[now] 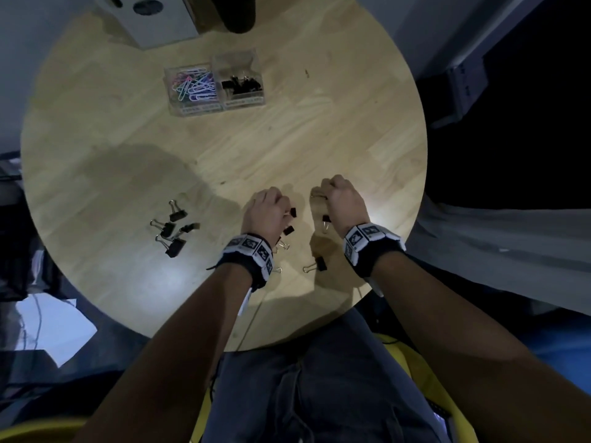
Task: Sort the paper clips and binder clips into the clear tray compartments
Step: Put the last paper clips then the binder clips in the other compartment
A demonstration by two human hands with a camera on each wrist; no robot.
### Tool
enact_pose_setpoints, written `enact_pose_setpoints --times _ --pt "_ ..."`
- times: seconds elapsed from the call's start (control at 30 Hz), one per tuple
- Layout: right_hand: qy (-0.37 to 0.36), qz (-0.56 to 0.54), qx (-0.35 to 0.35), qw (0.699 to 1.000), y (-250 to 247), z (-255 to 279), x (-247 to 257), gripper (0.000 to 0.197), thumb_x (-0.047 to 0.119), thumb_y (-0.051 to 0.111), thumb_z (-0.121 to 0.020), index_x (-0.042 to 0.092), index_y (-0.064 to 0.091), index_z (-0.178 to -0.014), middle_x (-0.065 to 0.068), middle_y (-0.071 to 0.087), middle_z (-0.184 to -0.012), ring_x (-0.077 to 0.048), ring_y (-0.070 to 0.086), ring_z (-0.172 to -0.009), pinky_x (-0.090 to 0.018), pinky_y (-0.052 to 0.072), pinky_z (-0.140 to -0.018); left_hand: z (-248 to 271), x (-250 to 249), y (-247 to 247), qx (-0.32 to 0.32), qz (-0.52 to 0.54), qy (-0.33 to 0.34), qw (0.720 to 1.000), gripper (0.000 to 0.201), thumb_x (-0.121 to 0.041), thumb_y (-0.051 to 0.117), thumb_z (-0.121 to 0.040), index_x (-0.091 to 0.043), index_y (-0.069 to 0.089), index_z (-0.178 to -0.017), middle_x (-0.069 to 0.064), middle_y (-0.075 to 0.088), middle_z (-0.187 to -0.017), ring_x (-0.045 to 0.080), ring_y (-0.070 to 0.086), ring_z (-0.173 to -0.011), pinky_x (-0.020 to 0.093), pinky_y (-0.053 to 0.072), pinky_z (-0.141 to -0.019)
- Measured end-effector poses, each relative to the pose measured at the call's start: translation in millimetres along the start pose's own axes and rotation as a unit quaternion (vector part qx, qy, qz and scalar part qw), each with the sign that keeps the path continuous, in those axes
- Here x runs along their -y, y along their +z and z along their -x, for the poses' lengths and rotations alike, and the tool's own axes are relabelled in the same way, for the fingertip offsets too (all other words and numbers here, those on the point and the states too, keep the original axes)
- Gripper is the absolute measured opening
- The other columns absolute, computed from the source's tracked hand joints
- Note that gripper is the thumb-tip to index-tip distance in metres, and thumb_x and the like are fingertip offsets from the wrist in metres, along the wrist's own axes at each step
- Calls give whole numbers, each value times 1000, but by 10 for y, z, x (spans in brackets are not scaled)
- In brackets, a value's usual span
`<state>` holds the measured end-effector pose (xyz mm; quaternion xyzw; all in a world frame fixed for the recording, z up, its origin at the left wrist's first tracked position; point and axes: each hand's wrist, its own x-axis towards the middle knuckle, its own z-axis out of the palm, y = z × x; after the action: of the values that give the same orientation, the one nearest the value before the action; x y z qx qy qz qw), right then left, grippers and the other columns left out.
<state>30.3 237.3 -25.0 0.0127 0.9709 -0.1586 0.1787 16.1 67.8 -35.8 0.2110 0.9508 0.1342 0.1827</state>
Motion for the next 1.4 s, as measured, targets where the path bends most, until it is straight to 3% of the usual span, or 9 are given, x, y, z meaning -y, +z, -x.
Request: enact_pose_setpoints --times 0.2,0.3,0.43,0.57,0.7,0.83,0.97,1.13,1.4 --pt "53 -184 -140 971 -220 -114 -99 26 4 56 -85 -3 62 -110 -21 54 -114 -28 56 -94 -31 45 -87 -74 -37 26 -8 66 -66 996 18 -27 65 -82 -10 63 -89 8 55 -106 27 49 -102 38 39 -92" --pt "174 -365 -213 890 -330 -64 -287 9 3 61 -81 3 60 -90 -16 57 -101 -21 54 -85 -13 44 -70 -78 -62 -4 -16 182 -119 976 13 -21 70 -79 -11 63 -80 8 57 -95 22 53 -90 34 45 -82" --pt "296 -495 -198 793 -283 95 -493 28 6 45 -88 20 41 -64 -2 45 -65 -22 47 -60 -23 44 -54 -23 -98 -126 -14 414 -167 895 20 -8 73 -75 -14 57 -66 2 64 -81 0 60 -62 10 49 -62" --pt "272 -387 -105 875 -146 190 -462 13 24 50 -90 12 51 -85 -2 54 -73 -25 53 -71 -33 47 -65 25 -27 -221 -30 466 -197 862 25 -6 72 -76 -12 54 -92 6 63 -85 -6 61 -61 0 45 -54" --pt "167 -194 -32 966 -76 153 -334 48 47 59 -85 12 45 -114 -9 70 -101 -28 65 -89 -31 44 -72 44 19 -218 45 432 -179 883 29 3 47 -88 -8 49 -115 8 52 -85 13 52 -69 5 43 -50" --pt "127 -93 14 987 -35 42 -263 60 50 58 -85 7 35 -121 -17 68 -103 -37 66 -91 -38 46 -68 52 -59 -119 79 419 -231 875 16 -11 45 -91 -14 50 -75 0 44 -67 20 44 -67 22 33 -53" --pt "73 -32 58 995 -109 -30 -203 53 39 54 -91 1 34 -122 -20 65 -106 -38 64 -91 -35 40 -63 193 -144 -82 110 181 -123 969 46 -49 71 -70 -17 46 -91 -3 56 -81 17 52 -69 28 43 -63" --pt "63 -109 31 992 -473 -401 -6 48 37 62 -85 1 47 -113 -20 63 -106 -35 62 -93 -34 42 -65 166 -151 -74 118 2 -9 993 33 -37 59 -86 -11 46 -102 8 63 -100 24 56 -83 35 45 -69" --pt "-78 -109 -67 989 -1269 -1493 883 39 33 64 -85 2 56 -107 -17 59 -112 -30 57 -100 -29 36 -69 153 -1 -179 72 109 -36 991 21 -30 49 -92 -11 46 -100 7 57 -88 26 56 -81 32 40 -66"
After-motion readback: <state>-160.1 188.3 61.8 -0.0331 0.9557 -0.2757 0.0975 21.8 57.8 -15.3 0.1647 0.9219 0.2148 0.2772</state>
